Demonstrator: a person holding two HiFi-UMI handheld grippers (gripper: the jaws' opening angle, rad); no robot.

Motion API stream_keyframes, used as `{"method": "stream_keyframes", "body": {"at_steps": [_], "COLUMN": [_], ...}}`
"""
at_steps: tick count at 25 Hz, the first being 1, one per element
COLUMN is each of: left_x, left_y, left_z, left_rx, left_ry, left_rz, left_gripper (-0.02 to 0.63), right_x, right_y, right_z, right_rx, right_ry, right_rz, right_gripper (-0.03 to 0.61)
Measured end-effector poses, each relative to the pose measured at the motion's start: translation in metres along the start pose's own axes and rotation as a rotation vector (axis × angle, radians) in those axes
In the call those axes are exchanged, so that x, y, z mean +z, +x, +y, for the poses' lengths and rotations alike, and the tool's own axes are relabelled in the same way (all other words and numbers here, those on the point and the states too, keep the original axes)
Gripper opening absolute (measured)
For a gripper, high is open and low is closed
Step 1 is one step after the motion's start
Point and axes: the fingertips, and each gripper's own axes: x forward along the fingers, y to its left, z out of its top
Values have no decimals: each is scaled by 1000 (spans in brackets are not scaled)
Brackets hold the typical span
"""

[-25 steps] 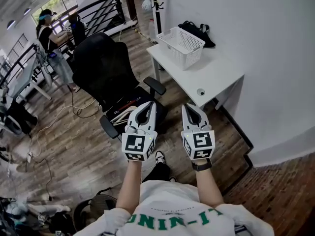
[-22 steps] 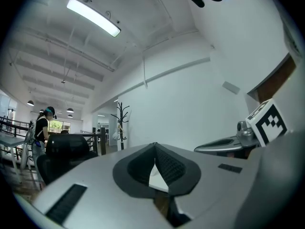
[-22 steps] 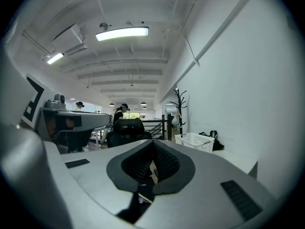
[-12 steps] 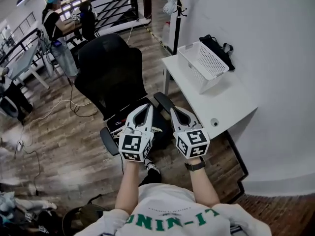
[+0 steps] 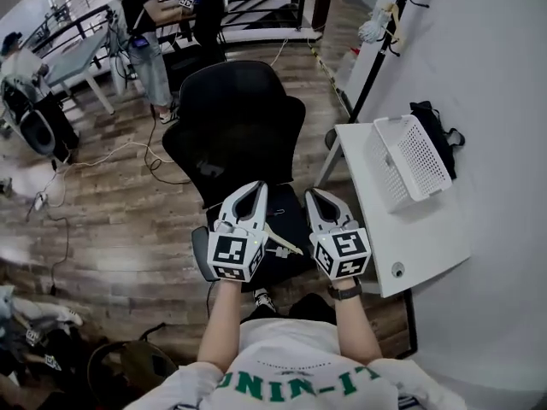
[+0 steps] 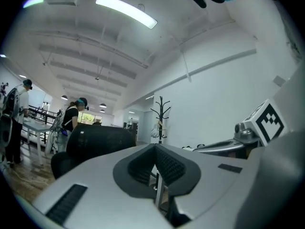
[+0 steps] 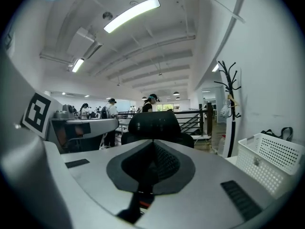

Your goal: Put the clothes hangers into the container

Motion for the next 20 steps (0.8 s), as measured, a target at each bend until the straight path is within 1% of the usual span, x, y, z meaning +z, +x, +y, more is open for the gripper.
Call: {"method": "stream_keyframes", "body": {"at_steps": [2, 6, 7, 9, 11, 15, 18, 20], "left_x": [-12, -30, -37, -56, -77, -120, -156, -178], "left_y": [3, 12, 16, 24, 30, 42, 39, 36], "left_z": [21, 54, 61, 71, 81, 99, 106, 112], "left_rx": [52, 153, 176, 210, 243, 333, 394, 424], "left_ry": [-17, -21, -31, -82, -137, -154, -175, -202], "left_rz": [17, 30, 38, 70, 100, 141, 166, 177], "left_gripper": [12, 12, 12, 12, 11, 11, 11, 11], "right_x": [-3, -15, -21, -39, -63, -121, -167, -198], "right_y": [23, 66, 77, 98, 118, 153, 170, 178], "right_z": [6, 16, 16, 16, 12, -5, -10, -11], "right_rx": [59, 186, 221, 290, 345, 424, 474, 499], "right_ry": [-27, -72, -76, -80, -68, -43, -28, -24], "right_rz": [8, 37, 55, 102, 148, 264, 365, 426], "right_gripper": [17, 17, 17, 17, 17, 17, 18, 18]}}
